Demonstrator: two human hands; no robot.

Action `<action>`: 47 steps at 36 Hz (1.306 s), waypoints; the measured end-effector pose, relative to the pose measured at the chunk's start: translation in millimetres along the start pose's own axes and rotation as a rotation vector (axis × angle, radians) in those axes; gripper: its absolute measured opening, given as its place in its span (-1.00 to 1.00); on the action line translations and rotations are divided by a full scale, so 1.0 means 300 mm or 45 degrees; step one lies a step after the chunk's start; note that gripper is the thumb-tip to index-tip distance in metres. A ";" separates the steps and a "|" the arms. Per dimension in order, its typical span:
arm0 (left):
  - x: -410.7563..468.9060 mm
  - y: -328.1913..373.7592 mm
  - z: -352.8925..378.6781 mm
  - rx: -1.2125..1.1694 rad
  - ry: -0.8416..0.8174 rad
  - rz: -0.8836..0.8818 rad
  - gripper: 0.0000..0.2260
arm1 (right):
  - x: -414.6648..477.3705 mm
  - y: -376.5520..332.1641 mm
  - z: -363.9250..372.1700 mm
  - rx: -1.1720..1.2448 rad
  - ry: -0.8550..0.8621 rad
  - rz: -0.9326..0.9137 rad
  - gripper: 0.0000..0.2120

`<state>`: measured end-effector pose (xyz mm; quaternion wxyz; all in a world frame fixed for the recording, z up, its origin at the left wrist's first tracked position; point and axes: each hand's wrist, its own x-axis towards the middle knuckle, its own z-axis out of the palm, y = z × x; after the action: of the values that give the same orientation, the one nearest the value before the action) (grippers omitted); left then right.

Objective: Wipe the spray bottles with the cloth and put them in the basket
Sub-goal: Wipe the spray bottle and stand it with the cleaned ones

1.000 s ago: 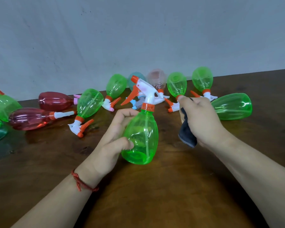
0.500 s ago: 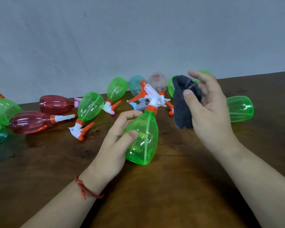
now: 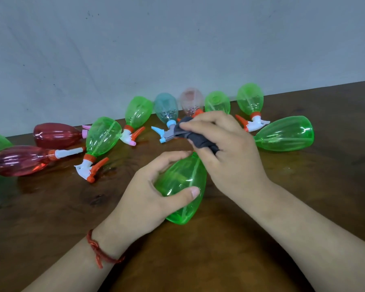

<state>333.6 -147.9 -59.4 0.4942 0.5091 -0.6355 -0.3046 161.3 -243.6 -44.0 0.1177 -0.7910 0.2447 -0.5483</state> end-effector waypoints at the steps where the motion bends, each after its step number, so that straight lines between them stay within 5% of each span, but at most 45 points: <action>1: -0.001 0.001 0.000 0.019 -0.004 0.012 -0.49 | 0.000 -0.006 0.003 0.031 -0.030 -0.006 -0.69; 11: -0.006 0.025 0.000 0.196 0.066 0.052 -0.47 | 0.010 0.016 -0.046 -0.080 0.128 0.000 -0.71; 15: -0.007 0.018 0.000 0.299 0.086 0.051 -0.50 | -0.003 -0.005 -0.016 0.074 0.008 0.033 -0.70; 19: 0.003 0.011 0.002 0.090 0.042 0.034 -0.62 | -0.009 -0.036 -0.006 0.351 -0.090 0.197 -0.71; 23: 0.012 0.004 -0.003 -0.106 0.047 -0.077 -0.53 | 0.011 -0.038 -0.037 0.521 0.165 0.299 -0.71; 27: 0.013 -0.004 -0.025 -0.207 0.010 -0.144 -0.50 | 0.028 0.006 -0.083 0.313 0.342 0.228 -0.71; 34: 0.009 0.002 -0.017 -0.244 0.014 -0.092 -0.48 | -0.001 0.044 -0.037 -0.047 -0.072 -0.003 -0.67; 42: 0.002 0.001 -0.022 -0.270 0.118 -0.042 -0.52 | 0.011 0.034 -0.042 -0.288 -0.071 -0.175 -0.66; 47: 0.005 -0.006 -0.030 -0.298 0.155 -0.069 -0.49 | 0.003 0.049 -0.049 -0.221 0.007 -0.035 -0.64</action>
<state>342.5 -148.9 -57.6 0.5792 0.4826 -0.5505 -0.3586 144.1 -255.3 -44.3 0.0403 -0.7999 0.2808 -0.5289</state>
